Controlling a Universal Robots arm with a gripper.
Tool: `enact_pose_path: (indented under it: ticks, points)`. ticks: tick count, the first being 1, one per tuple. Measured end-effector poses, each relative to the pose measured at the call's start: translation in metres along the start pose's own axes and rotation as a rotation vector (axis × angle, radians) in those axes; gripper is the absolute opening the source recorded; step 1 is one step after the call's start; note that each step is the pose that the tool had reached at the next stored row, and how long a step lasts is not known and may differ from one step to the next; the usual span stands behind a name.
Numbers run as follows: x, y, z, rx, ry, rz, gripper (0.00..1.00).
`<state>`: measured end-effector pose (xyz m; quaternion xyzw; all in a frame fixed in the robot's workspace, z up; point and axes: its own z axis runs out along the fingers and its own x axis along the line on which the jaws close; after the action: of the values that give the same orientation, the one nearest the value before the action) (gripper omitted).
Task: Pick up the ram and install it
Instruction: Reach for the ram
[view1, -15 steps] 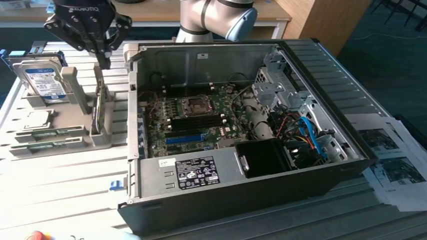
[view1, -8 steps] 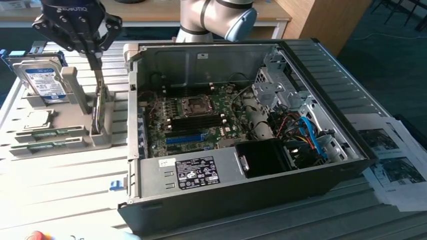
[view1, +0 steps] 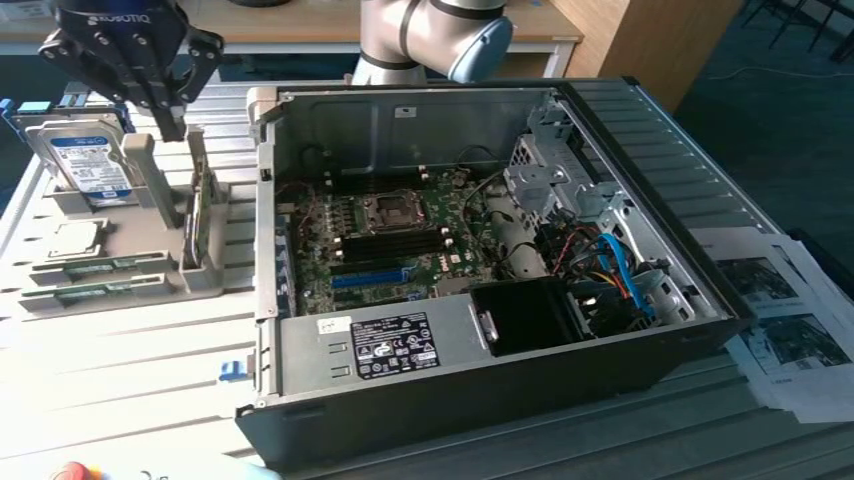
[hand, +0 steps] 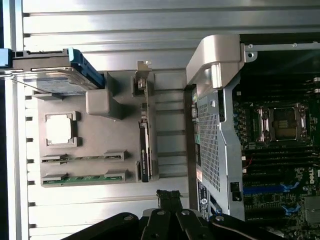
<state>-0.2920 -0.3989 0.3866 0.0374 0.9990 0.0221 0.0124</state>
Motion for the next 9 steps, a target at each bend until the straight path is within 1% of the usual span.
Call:
enact_pose_path:
  ticks: [9]
  points:
    - [0.021,-0.0016,0.0000,0.0000,-0.0001,0.000,0.10]
